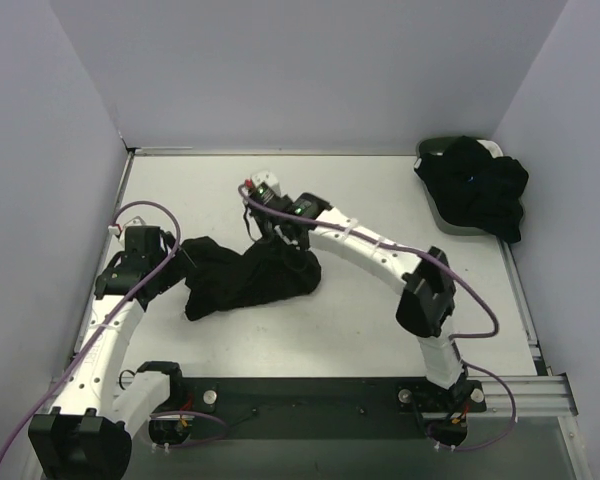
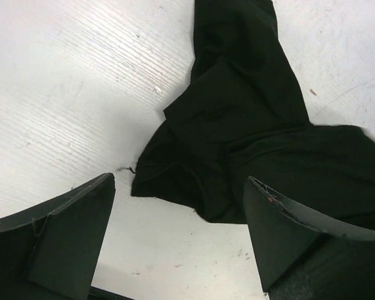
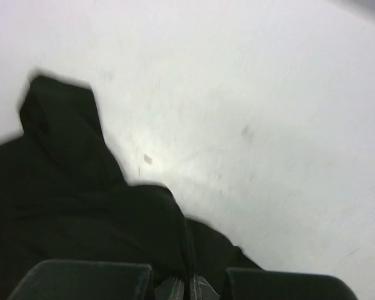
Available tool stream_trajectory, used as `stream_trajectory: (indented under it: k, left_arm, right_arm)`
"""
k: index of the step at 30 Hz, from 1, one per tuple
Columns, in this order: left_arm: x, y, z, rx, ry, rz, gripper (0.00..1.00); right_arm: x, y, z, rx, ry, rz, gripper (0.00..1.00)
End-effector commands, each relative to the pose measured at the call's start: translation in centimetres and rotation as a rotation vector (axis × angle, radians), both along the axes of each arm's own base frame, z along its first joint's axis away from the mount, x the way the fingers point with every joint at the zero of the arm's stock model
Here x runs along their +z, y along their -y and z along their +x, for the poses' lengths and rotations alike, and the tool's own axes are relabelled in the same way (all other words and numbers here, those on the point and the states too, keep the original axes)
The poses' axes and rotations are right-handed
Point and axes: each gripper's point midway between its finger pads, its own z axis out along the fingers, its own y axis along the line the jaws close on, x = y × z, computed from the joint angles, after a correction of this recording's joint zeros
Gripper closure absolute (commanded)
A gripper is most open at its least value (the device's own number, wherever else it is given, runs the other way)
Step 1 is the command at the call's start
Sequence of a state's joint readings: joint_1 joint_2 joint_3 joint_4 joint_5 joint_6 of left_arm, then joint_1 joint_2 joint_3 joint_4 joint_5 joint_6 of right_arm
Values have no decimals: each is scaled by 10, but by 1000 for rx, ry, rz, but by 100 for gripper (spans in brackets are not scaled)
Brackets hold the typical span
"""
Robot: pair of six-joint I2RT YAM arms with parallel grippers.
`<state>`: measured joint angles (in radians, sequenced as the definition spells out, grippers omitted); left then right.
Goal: Fold and stack the t-shirts
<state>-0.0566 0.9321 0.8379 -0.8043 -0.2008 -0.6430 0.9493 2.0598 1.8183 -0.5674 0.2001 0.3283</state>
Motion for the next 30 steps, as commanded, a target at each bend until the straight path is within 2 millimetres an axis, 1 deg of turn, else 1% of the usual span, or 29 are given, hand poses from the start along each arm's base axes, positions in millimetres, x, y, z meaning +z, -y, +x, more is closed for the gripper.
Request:
stream_trajectory:
  k: [1,2,3,5,6,7,8,9,10,11,12,13,14,15,16,17,18,19,20,22,23,24,25,26,27,28,30]
  left_arm:
    - [5,5,10,-18,45,-29,7]
    - [6,6,10,-21,50,-30,7]
    - [6,6,10,-21,54,-30,7]
    - [7,7,9,-26,65,-36,8]
    - [8,8,9,-30,66,-39,8]
    - [7,10,9,-36,67,-46,8]
    - [7,11,9,-37,72,-50,8]
    - [6,12,9,-41,72,-53,8]
    - [7,12,9,-44,73,-56,8]
    - [6,14,9,-49,76,-60,8]
    - [5,15,9,-51,78,-63,9]
    - [5,17,9,-55,80,-69,9]
    - [6,19,10,-57,87,-74,9]
    - [5,22,10,-67,89,-77,8]
    - [6,23,11,-70,92,-81,9]
    - [6,25,11,-71,96,-85,8]
    - [7,30,12,-85,102,-86,9]
    - [9,30,12,-84,106,-82,9]
    - [10,33,13,-88,109,-83,9]
    - [14,38,14,-101,121,-74,8]
    - [15,41,15,-104,126,-77,9]
    - [16,44,16,-111,128,-76,9]
    - [17,53,16,-133,132,-83,9]
    - [18,58,19,-148,142,-87,9]
    - [18,65,20,-167,147,-88,9]
    - [15,77,20,-200,134,-90,9]
    - [16,89,24,-230,137,-83,9]
  right_arm:
    - [206,49,24,-80,356,188,100]
    - [223,55,20,-77,380,208,100]
    - [253,66,11,-79,423,259,100]
    - [275,83,4,-103,467,284,100]
    - [295,98,-5,-118,503,316,100]
    - [292,109,-7,-137,511,294,100]
    - [294,123,-8,-176,536,270,100]
    - [304,140,-16,-203,562,285,100]
    - [298,148,-19,-225,562,272,100]
    - [281,161,-19,-265,554,221,100]
    - [282,176,-27,-290,566,227,100]
    - [276,183,-30,-323,562,231,100]
    - [255,191,-32,-341,546,179,96]
    - [257,205,-37,-374,567,178,94]
    - [253,211,-39,-394,571,168,92]
    - [247,217,-41,-413,572,158,77]
    - [240,226,-44,-429,576,132,70]
    - [235,228,-45,-426,570,119,66]
    - [233,230,-47,-434,567,118,53]
    - [229,231,-49,-430,555,117,37]
    - [228,231,-50,-428,553,113,25]
    - [231,231,-49,-431,555,118,22]
    - [231,230,-49,-431,555,115,20]
    - [229,227,-46,-426,551,103,19]
    - [232,226,-44,-422,555,99,19]
    - [231,225,-39,-420,549,87,19]
    - [218,215,-26,-402,518,50,19]
